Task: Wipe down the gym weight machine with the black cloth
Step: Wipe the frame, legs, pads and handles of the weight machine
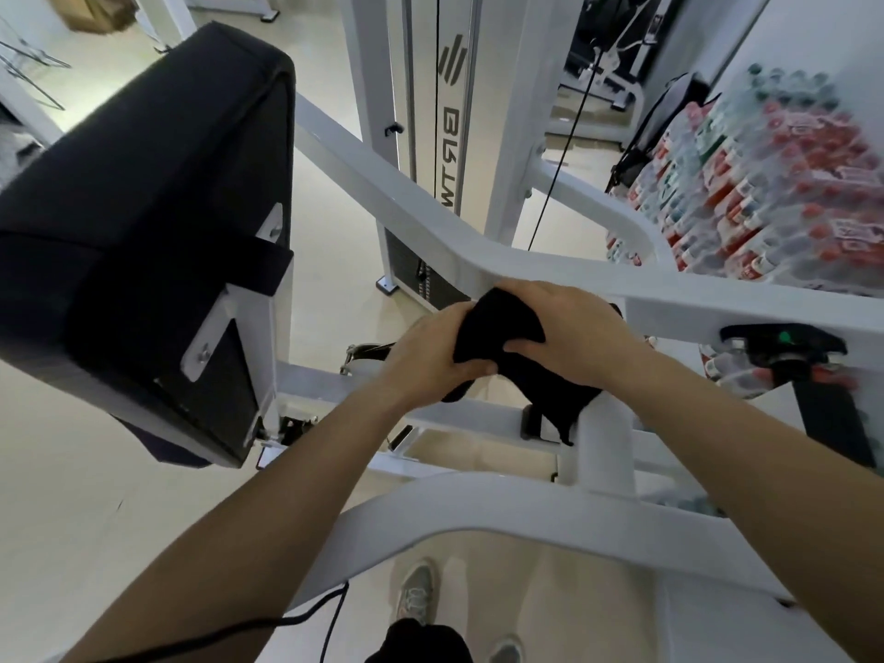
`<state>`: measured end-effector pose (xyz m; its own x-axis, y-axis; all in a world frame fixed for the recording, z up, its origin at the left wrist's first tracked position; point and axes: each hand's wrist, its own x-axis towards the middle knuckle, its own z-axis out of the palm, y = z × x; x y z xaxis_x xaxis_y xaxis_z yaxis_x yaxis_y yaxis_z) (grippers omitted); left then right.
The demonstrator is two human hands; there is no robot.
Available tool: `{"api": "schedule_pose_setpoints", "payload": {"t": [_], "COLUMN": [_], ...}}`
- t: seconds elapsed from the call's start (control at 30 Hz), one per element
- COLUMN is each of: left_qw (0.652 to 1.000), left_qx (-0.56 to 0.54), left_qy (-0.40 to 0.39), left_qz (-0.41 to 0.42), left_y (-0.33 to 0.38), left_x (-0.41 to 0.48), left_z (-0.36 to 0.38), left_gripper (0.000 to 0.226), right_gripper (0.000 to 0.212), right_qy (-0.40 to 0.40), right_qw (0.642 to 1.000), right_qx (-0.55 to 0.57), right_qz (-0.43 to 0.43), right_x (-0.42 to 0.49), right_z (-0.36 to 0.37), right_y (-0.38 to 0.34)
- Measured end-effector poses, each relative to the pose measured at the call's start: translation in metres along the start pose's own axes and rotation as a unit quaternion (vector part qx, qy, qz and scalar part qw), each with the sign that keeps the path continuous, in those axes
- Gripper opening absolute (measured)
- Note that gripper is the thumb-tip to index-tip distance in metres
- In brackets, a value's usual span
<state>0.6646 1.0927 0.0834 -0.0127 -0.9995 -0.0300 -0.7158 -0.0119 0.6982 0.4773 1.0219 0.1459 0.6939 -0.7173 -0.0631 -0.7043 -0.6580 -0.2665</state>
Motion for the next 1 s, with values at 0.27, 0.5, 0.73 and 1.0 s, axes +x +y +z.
{"api": "schedule_pose_setpoints", "payload": {"t": [0.27, 0.5, 0.73, 1.0], "left_qw": [0.998, 1.0, 0.998, 1.0], "left_qx": [-0.043, -0.021, -0.06, 0.019], "left_qy": [0.033, -0.001, 0.022, 0.02], "left_qz": [0.007, 0.019, 0.023, -0.004], "left_y": [-0.004, -0.02, -0.005, -0.025], "left_x": [0.013, 0.013, 0.016, 0.009], "left_z": [0.008, -0.007, 0.004, -0.008], "left_gripper": [0.043, 0.032, 0.039, 0.038], "right_gripper": [0.057, 0.048, 0.057, 0.051], "right_qy": [0.022, 0.057, 0.018, 0.062], "right_qw": [1.0, 0.998, 1.0, 0.997], "right_qx": [-0.011, 0.007, -0.004, -0.029], "right_qz": [0.017, 0.036, 0.022, 0.047], "right_x": [-0.01, 0.001, -0.016, -0.006], "right_z": [0.001, 0.007, 0.0, 0.009], "right_y": [0.001, -0.011, 0.005, -0.018]}}
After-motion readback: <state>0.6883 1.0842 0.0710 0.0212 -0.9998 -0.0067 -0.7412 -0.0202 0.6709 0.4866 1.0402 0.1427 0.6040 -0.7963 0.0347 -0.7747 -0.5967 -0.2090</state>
